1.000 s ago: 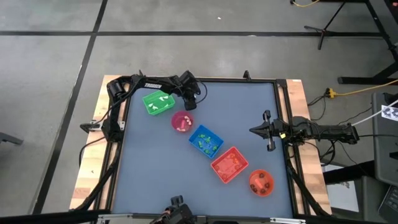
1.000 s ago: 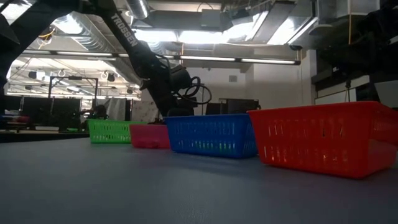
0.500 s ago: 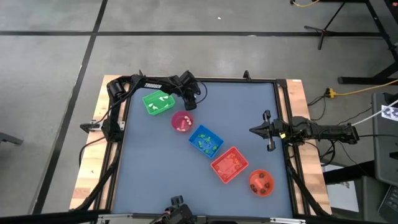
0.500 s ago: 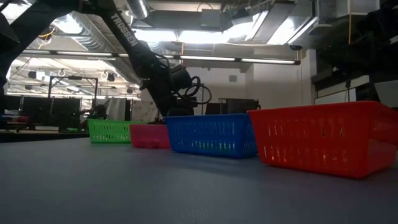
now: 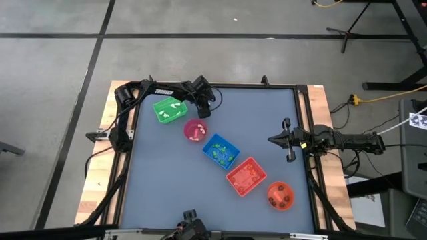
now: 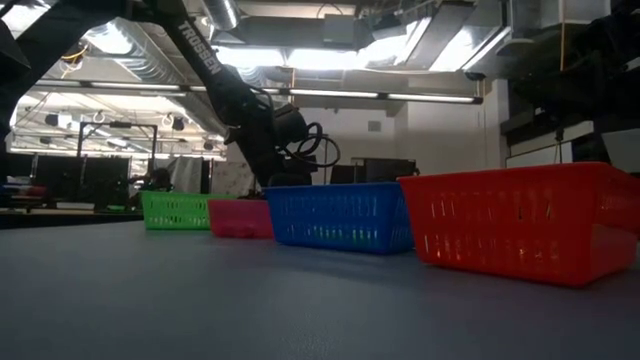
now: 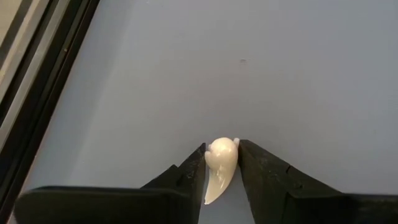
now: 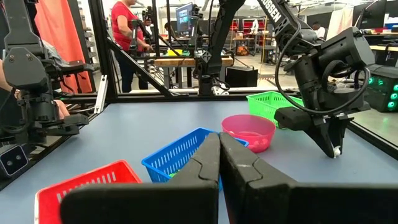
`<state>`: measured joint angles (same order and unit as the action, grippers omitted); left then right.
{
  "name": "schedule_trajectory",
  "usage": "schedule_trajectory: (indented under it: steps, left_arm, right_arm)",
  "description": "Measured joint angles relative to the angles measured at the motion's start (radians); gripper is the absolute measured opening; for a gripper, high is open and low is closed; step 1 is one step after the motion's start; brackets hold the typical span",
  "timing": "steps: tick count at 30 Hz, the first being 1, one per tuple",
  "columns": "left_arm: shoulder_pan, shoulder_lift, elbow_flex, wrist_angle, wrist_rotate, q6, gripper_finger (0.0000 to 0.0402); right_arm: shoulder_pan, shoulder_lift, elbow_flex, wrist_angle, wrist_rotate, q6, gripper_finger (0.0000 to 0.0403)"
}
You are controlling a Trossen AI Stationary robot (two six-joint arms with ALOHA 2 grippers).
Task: Sort Halloween decoration
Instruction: Put the white ghost toy into the green bin
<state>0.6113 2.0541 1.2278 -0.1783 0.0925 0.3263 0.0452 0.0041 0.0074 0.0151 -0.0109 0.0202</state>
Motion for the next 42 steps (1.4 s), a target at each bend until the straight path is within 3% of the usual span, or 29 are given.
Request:
schedule_trajectory:
  steps: [9, 25, 36, 42]
  left_arm:
    - [-0.008, -0.001, 0.000, -0.005, -0.006, 0.001, 0.0057]
    - [-0.010, -0.022, -0.002, -0.011, -0.024, -0.001, 0.0056]
    - [-0.008, -0.117, -0.003, -0.043, -0.040, -0.009, 0.0056]
    - [-0.008, -0.216, -0.002, -0.177, -0.058, -0.010, 0.0056]
  right_arm:
    - [0.000, 0.000, 0.000, 0.000, 0.000, 0.000, 0.0003]
    - [0.000, 0.000, 0.000, 0.000, 0.000, 0.000, 0.0003]
    - [0.000, 0.000, 0.000, 0.000, 0.000, 0.000, 0.0003]
    - [0.000, 0.000, 0.000, 0.000, 0.000, 0.000, 0.0003]
